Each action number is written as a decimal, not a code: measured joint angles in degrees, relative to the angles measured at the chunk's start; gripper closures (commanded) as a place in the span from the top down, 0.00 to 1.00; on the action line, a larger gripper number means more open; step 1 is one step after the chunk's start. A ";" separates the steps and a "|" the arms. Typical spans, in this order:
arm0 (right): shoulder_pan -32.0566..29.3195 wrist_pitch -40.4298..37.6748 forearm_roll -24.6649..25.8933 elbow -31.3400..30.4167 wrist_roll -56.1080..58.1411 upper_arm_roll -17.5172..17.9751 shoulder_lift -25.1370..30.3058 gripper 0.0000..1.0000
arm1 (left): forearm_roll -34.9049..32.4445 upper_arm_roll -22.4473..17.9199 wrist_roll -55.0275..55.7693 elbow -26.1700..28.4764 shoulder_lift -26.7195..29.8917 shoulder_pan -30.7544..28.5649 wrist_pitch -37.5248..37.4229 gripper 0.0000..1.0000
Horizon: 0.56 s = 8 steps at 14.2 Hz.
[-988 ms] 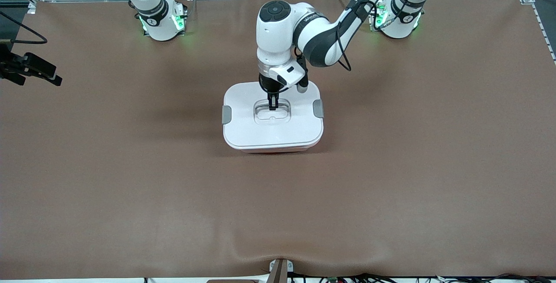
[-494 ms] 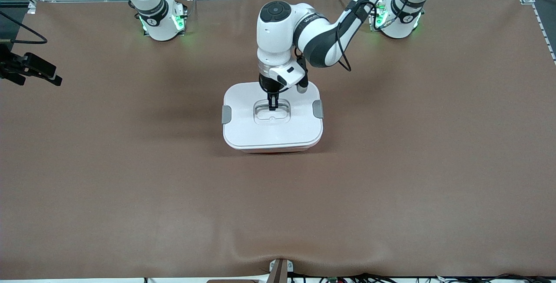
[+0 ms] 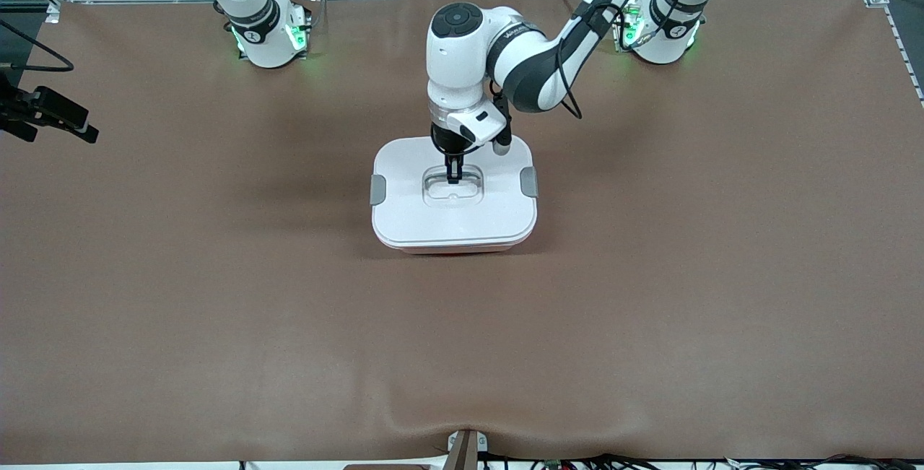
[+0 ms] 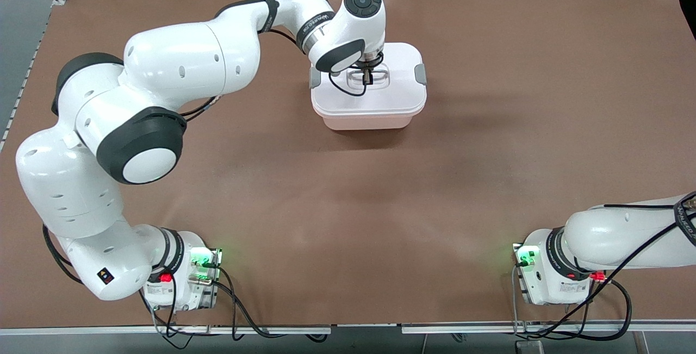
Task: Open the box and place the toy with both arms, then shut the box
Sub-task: 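Press the lid down onto the box with the left gripper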
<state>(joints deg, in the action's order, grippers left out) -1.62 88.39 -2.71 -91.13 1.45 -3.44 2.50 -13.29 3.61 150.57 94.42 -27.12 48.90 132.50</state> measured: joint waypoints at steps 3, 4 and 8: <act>-0.19 0.00 0.03 0.58 0.00 -0.02 -0.01 1.00 | -0.04 0.00 0.00 0.12 0.00 0.03 0.41 0.00; -0.44 0.00 0.03 0.84 0.00 -0.03 -0.01 1.00 | -0.04 0.01 0.00 0.14 0.00 0.04 0.53 0.00; -0.81 -0.10 -0.06 1.14 0.00 0.06 -0.06 1.00 | -0.83 0.00 0.00 0.37 -0.46 0.04 1.09 0.00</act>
<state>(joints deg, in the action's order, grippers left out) -2.43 88.28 -2.77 -89.99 1.45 -3.38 2.44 -14.12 3.61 150.57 94.79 -27.58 48.94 133.59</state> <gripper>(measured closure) 0.000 0.930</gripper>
